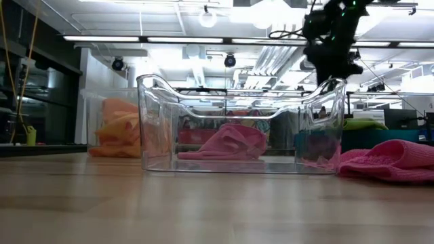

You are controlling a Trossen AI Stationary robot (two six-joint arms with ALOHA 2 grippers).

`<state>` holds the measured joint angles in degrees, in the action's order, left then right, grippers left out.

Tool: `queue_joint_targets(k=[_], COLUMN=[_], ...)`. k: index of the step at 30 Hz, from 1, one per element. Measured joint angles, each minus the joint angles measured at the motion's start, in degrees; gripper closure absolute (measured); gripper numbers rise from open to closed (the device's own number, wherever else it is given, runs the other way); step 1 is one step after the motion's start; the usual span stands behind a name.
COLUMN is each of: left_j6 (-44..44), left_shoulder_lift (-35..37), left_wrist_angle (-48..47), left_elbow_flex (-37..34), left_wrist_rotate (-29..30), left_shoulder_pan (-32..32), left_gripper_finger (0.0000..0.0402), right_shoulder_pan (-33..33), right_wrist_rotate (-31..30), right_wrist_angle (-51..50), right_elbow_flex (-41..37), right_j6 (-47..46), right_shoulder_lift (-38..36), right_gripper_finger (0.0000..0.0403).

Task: Sort microfiber towel by color & place in baskets
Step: Put the green microfiber cloth into the blue bin

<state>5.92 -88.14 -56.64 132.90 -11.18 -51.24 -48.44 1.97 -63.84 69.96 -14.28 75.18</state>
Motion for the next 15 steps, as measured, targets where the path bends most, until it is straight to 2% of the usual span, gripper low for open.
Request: queue_joint_targets(k=[3, 5, 7, 11, 15], left_j6=[1.68, 2.63, 3.7, 4.81, 5.15], left_shoulder_lift=[0.0, 0.02, 0.02, 0.02, 0.02], left_wrist_angle=[-1.18, -2.52, -3.52, -3.55, -3.15], left_elbow_flex=[0.02, 0.02, 0.02, 0.02, 0.02], left_wrist_rotate=[-0.01, -0.01, -0.01, -0.02, -0.02], left_shoulder_pan=[-0.11, -0.11, -0.11, -0.11, -0.11], left_gripper_finger=[0.0168, 0.0168, 0.0168, 0.0168, 0.0168], right_shoulder_pan=[3.81, 6.69, 9.8, 14.53, 16.53], right_wrist_rotate=[5.46, 5.35, 5.15, 3.95, 0.49], right_wrist_angle=[-9.42, -14.87, -16.25, -13.37, -4.37], right_elbow_flex=[-1.04, -3.47, -6.81, -15.37, -24.92], right_j6=[-2.71, -6.3, -11.94, -24.98, -33.31], right_shoulder_lift=[-2.75, -5.82, -9.6, -16.63, -18.76], right_gripper_finger=[0.0185, 0.0169, 0.0164, 0.0177, 0.0222])
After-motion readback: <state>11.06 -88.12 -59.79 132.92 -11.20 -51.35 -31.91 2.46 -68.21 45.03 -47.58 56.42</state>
